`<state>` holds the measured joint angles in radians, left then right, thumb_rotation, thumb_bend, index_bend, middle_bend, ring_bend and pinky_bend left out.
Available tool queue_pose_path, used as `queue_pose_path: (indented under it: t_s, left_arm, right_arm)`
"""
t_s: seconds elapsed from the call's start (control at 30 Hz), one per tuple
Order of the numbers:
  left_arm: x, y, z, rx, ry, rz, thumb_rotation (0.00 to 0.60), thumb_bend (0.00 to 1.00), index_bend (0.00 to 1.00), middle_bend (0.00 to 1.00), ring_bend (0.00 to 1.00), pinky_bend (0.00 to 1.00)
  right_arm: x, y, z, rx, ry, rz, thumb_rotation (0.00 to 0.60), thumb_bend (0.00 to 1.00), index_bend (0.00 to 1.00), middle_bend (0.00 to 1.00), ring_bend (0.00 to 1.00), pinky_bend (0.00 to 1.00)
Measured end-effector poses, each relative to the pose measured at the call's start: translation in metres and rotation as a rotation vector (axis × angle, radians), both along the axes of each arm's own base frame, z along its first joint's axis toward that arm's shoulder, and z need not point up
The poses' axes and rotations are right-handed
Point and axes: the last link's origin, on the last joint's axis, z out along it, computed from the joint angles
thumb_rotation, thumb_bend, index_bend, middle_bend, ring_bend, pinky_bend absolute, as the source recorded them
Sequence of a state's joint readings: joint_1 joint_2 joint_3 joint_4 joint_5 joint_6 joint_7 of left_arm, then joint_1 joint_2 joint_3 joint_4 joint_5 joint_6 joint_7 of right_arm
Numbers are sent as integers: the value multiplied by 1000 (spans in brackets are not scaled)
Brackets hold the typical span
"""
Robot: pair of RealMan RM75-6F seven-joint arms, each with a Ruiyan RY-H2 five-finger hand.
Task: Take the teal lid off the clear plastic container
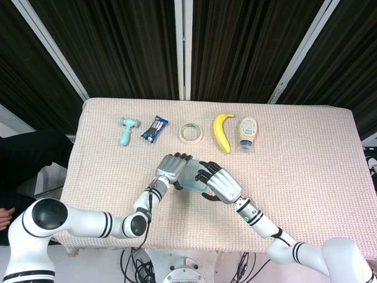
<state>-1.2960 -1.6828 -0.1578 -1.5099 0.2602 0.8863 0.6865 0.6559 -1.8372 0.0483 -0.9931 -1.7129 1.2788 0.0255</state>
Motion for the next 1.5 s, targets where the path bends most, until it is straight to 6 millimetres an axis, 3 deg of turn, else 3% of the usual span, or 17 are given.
queue_pose_path:
  t_s: [0.77, 1.13, 1.5]
  left_arm:
    - [-5, -2, -7, 20, 10, -39, 600, 136, 146, 215, 102, 241]
    - [-4, -4, -4, -4, -21, -30, 600, 136, 140, 215, 102, 237]
    - [-5, -6, 3, -52, -70, -8, 600, 136, 65, 194, 101, 238]
  right_arm:
    - [2, -2, 12, -28, -23, -4, 600, 228, 435, 398, 181, 293]
    - [2, -5, 9, -64, -38, 32, 600, 402, 520, 461, 262, 391]
    - [1, -8, 3, -92, -46, 66, 600, 460, 561, 486, 296, 431]
